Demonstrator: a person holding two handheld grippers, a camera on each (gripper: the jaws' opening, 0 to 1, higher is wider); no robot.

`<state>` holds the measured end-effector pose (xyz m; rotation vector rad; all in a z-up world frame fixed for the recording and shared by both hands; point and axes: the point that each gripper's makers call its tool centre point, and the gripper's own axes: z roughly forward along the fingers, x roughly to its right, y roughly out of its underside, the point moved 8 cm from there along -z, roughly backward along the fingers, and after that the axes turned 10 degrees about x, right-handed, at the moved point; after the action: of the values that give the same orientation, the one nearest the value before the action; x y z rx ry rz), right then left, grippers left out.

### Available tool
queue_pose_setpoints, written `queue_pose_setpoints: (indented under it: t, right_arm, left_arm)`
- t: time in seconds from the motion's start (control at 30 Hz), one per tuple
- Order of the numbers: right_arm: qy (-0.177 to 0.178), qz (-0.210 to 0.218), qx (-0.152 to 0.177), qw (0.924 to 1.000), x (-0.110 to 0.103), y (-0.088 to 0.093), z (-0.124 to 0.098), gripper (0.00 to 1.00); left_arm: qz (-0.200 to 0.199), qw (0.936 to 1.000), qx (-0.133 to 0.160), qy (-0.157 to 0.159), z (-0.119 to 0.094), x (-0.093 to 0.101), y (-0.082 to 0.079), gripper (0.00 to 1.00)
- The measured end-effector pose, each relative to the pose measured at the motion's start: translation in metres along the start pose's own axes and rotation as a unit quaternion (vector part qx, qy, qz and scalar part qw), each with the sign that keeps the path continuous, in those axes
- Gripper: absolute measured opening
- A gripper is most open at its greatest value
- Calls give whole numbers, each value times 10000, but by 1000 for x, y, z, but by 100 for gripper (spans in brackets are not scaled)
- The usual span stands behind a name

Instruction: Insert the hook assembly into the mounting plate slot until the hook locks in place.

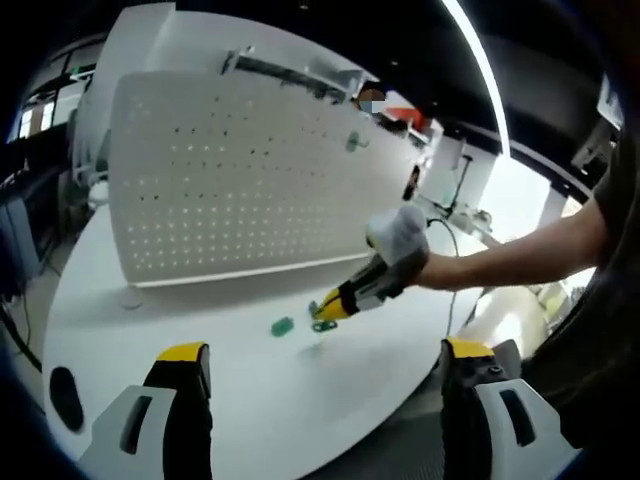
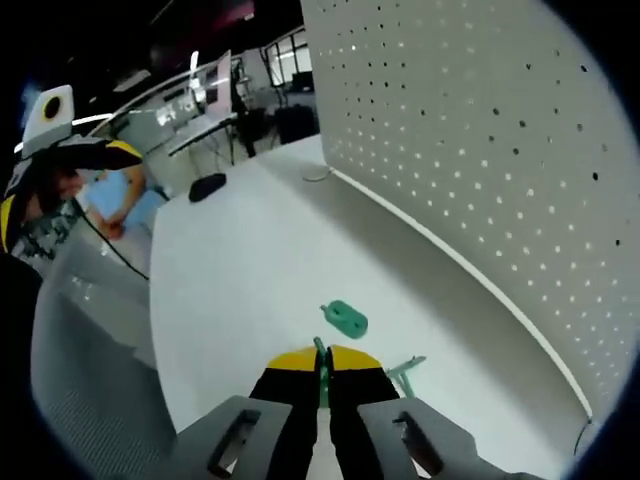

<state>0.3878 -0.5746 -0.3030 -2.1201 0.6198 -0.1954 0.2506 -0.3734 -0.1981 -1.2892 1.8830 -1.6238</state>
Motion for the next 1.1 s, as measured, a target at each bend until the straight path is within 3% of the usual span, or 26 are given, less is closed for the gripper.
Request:
queue_pose_setpoints:
  t: [0.47,0.57,0.63,0.67,0.77,0.97,1.1]
  right_arm:
    - [601,249,855,9942,13,-38,-38,0]
    - [588,717,1054,9901,12,-47,-44,0]
    - [611,314,1170,9908,9,-57,-50,0]
    - [633,315,1229,9899,6,-60,-53,0]
    - [692,617,1504,9843,2,-70,-59,0]
    - [840,594,1816,9780,-7,-80,-73,0]
    - [998,662,2143,9694,-12,-89,-85,0]
  left_arm:
    - [131,9998,53,136,1,11,-4,97]
    - [121,9998,79,152,1,11,-5,97]
    - [133,9997,92,155,2,11,-6,97]
    - [125,9997,98,164,3,11,-6,97]
    - [143,9997,61,189,5,10,-4,97]
    - [161,9997,81,191,9,9,-7,97]
    - [184,9996,55,195,12,8,-8,97]
